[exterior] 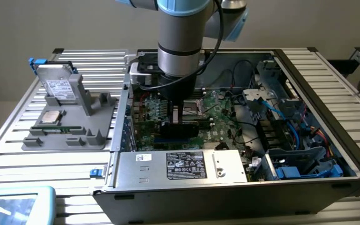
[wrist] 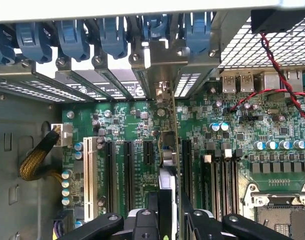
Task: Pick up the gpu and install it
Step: 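Insert the gpu into the slot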
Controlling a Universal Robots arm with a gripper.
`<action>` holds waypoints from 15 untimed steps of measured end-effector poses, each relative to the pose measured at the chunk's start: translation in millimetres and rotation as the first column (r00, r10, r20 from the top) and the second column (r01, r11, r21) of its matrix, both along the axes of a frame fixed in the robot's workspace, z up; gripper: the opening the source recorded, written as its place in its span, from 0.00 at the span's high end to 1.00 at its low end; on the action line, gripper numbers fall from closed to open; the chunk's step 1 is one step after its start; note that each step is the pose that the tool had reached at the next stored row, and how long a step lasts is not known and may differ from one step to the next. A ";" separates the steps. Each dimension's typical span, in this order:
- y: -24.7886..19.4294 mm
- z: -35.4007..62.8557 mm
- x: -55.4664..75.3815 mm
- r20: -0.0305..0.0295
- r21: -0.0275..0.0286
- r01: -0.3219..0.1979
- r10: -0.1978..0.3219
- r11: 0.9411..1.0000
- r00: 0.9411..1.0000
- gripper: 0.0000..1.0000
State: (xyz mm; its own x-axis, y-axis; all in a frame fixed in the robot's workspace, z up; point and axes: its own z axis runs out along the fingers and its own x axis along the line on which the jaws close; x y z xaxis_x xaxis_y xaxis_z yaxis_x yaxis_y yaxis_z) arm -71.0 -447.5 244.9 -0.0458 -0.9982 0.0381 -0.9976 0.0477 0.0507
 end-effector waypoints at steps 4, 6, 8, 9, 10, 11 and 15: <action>0.0 -0.9 -0.1 0.001 0.000 0.000 0.000 1.000 1.000 0.73; 0.0 -0.9 -0.2 0.000 0.000 -0.001 0.001 1.000 1.000 0.73; 0.1 -1.0 -0.5 -0.001 0.000 0.000 0.000 1.000 1.000 0.73; 0.1 -1.0 -0.5 -0.001 0.001 0.000 0.000 1.000 1.000 0.73; 0.2 -1.0 -0.5 -0.002 0.001 0.000 0.000 1.000 1.000 0.73; 0.1 -1.0 -0.5 -0.001 0.001 0.000 0.000 1.000 1.000 0.73; -0.1 -0.9 -0.5 -0.001 0.001 0.000 0.000 1.000 1.000 0.73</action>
